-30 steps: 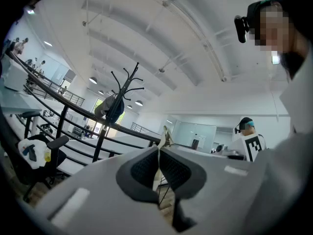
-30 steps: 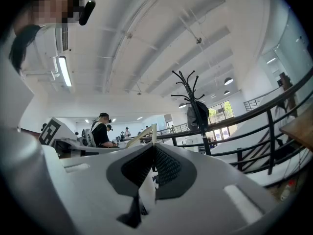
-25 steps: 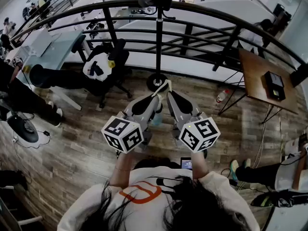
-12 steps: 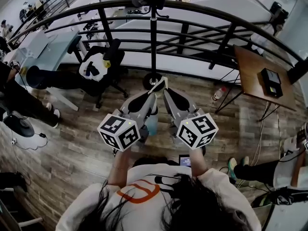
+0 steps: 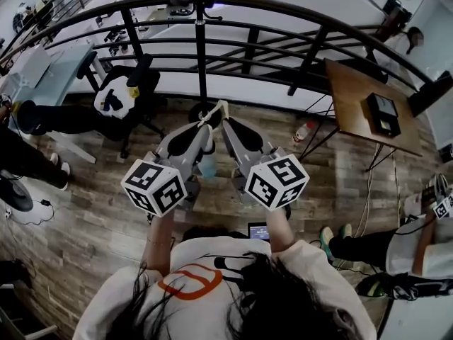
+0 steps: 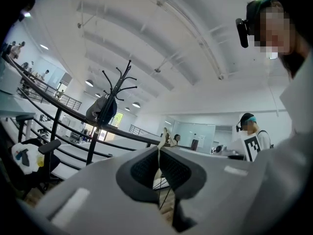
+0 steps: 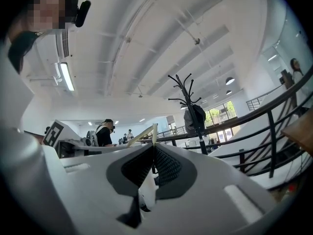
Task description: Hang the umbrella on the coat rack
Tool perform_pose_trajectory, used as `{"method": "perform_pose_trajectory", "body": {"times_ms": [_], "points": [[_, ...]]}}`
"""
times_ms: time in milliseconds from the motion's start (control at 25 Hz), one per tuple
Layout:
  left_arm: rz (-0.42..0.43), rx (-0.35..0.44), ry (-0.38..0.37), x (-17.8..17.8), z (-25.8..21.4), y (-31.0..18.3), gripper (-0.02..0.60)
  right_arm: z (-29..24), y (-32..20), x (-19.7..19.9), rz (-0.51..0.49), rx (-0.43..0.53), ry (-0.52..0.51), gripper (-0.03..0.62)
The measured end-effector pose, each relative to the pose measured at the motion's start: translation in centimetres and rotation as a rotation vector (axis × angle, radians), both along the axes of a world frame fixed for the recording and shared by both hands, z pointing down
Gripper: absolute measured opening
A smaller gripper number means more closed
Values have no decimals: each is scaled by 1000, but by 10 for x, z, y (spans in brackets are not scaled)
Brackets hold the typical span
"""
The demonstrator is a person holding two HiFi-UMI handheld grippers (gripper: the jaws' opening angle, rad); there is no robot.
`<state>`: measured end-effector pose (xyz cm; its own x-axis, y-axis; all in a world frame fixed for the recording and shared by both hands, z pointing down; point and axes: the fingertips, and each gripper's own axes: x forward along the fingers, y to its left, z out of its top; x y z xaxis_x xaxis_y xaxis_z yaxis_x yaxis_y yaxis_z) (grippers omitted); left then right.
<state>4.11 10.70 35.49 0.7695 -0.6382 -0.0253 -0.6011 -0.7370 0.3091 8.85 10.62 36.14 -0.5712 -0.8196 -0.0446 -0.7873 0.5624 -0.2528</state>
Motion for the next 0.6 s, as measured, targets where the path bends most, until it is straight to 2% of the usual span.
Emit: {"method": "perform_pose_trajectory", "body": {"times_ms": [360,600], "points": [[2,42,-25,34,-10,-38,0,-5,-34,35,-19,27,28,29],[-5,40,-35,35,-15,-66,0,-15,-64,35,-41,45,21,29]]}}
